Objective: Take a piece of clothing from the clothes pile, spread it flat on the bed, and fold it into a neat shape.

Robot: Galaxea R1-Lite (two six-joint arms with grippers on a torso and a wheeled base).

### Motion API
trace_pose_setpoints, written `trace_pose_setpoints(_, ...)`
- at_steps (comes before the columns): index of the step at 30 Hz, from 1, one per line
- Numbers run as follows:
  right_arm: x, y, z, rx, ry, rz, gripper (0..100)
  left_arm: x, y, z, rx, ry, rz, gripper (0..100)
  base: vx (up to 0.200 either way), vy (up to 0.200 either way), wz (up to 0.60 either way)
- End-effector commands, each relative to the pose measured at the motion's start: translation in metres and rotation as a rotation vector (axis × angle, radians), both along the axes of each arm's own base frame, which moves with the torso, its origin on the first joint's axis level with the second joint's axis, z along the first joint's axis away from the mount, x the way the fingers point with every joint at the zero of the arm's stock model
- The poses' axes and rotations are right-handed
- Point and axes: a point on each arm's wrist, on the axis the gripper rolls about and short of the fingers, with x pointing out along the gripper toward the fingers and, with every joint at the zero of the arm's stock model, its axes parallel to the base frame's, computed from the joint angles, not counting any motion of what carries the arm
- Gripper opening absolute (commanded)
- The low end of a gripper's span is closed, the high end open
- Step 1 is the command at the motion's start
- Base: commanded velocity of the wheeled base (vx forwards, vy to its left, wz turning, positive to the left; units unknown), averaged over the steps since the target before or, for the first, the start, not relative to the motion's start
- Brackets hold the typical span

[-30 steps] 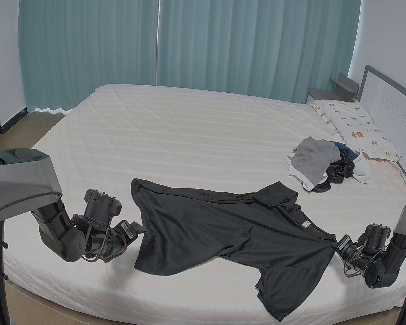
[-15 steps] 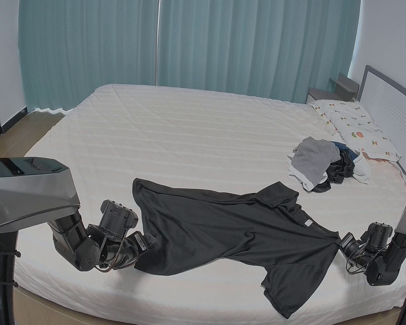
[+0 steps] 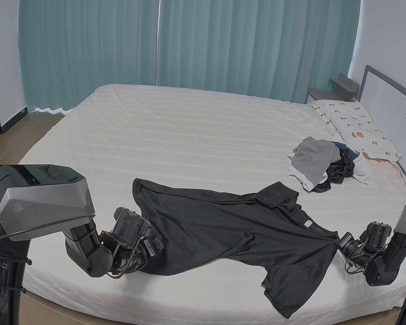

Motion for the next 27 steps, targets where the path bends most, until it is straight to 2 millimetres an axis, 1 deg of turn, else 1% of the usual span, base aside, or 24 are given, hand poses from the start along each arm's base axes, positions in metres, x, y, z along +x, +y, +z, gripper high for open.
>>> trace_pose_setpoints(1,0.000,0.001,0.000,-0.001,0.002,0.003,0,0.000,-0.003,-0.005,0.003,0.010,-0.006,0,0.000,0.000,0.00)
trace_pose_setpoints(9,-0.002,0.000,0.001,-0.001,0.002,-0.001,0,-0.001,-0.001,-0.005,0.006,0.013,-0.003,0,0.000,0.000,0.00)
trace_pose_setpoints(12,-0.005,0.001,0.002,-0.006,0.010,-0.002,0,-0.004,0.007,-0.006,0.017,0.032,0.016,0,0.000,0.000,0.00)
trace_pose_setpoints(15,-0.008,0.003,0.001,-0.016,0.021,0.011,0,-0.012,0.022,0.001,0.018,0.043,0.044,0,0.000,0.000,0.00)
trace_pose_setpoints(16,-0.008,0.004,0.001,-0.019,0.020,0.017,100,-0.015,0.025,0.005,0.013,0.043,0.052,0,0.000,0.000,0.00)
trace_pose_setpoints(19,-0.005,0.010,0.004,-0.023,0.009,0.035,100,-0.017,0.037,0.012,0.004,0.040,0.081,0,0.000,0.000,0.00)
trace_pose_setpoints(24,-0.003,0.012,0.012,-0.024,0.002,0.046,100,-0.014,0.047,0.020,-0.006,0.019,0.114,0,0.000,0.000,0.00)
trace_pose_setpoints(25,-0.006,0.015,0.016,-0.023,0.012,0.051,100,-0.013,0.050,0.024,-0.011,0.012,0.122,0,0.000,0.000,0.00)
trace_pose_setpoints(26,-0.006,0.015,0.016,-0.023,0.012,0.051,100,-0.013,0.050,0.024,-0.011,0.012,0.122,0,0.000,0.000,0.00)
trace_pose_setpoints(27,-0.018,0.021,0.020,-0.014,0.046,0.072,100,-0.013,0.053,0.027,-0.013,0.007,0.130,0,0.000,0.000,0.00)
